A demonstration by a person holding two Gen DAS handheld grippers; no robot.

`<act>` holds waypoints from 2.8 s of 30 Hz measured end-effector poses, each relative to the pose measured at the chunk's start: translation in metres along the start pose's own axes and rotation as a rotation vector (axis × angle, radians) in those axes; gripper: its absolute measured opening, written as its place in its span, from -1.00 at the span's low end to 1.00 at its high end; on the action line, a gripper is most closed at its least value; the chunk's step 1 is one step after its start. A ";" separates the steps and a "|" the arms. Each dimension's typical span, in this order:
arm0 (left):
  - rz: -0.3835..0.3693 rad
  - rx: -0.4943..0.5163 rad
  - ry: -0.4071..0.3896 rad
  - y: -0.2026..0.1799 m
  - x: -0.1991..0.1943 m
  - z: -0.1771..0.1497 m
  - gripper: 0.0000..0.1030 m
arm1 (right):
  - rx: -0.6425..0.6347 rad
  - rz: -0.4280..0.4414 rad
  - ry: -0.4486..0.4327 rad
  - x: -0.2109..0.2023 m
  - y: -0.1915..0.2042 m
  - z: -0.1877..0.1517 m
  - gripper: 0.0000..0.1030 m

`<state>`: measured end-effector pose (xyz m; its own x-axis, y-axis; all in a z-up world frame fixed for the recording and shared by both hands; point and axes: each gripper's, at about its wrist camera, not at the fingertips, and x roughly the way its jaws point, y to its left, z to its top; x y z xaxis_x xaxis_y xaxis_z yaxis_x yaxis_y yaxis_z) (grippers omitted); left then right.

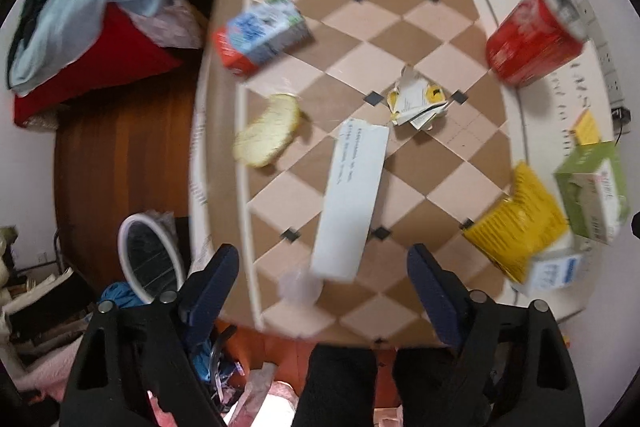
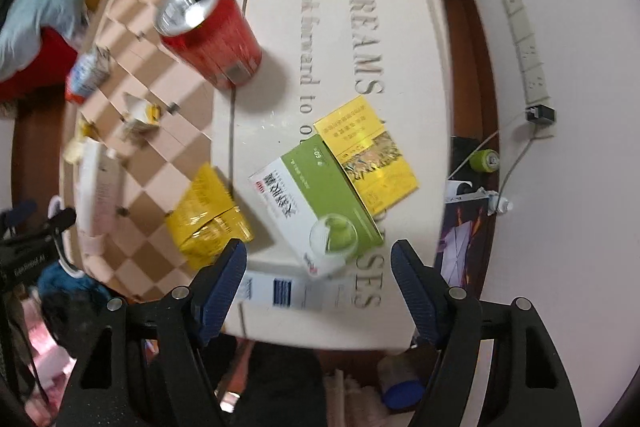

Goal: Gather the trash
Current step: 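Grasp the white paper strip with the left tool while the right tool grasps the green medicine box, then carry the paper strip and green box over the white trash bin with both tools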

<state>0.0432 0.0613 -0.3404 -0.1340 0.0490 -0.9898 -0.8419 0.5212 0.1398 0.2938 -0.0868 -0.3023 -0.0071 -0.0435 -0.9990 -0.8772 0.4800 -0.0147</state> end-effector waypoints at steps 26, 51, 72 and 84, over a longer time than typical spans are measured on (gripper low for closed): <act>-0.028 0.040 0.018 -0.021 0.057 0.005 -0.37 | -0.117 -0.038 0.051 0.079 -0.003 0.028 0.39; -0.110 -0.282 -0.214 0.114 -0.093 -0.046 -0.38 | -0.106 0.080 -0.158 -0.093 0.145 0.000 0.32; -0.181 -0.868 -0.051 0.443 0.054 -0.218 -0.38 | -0.471 0.296 0.054 0.021 0.591 -0.058 0.31; -0.396 -1.084 0.036 0.520 0.225 -0.248 -0.36 | -0.585 0.226 0.149 0.195 0.718 -0.075 0.31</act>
<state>-0.5546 0.1321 -0.4831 0.2397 0.0125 -0.9708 -0.8325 -0.5118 -0.2121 -0.3738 0.1838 -0.5050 -0.2518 -0.1393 -0.9577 -0.9628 -0.0639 0.2625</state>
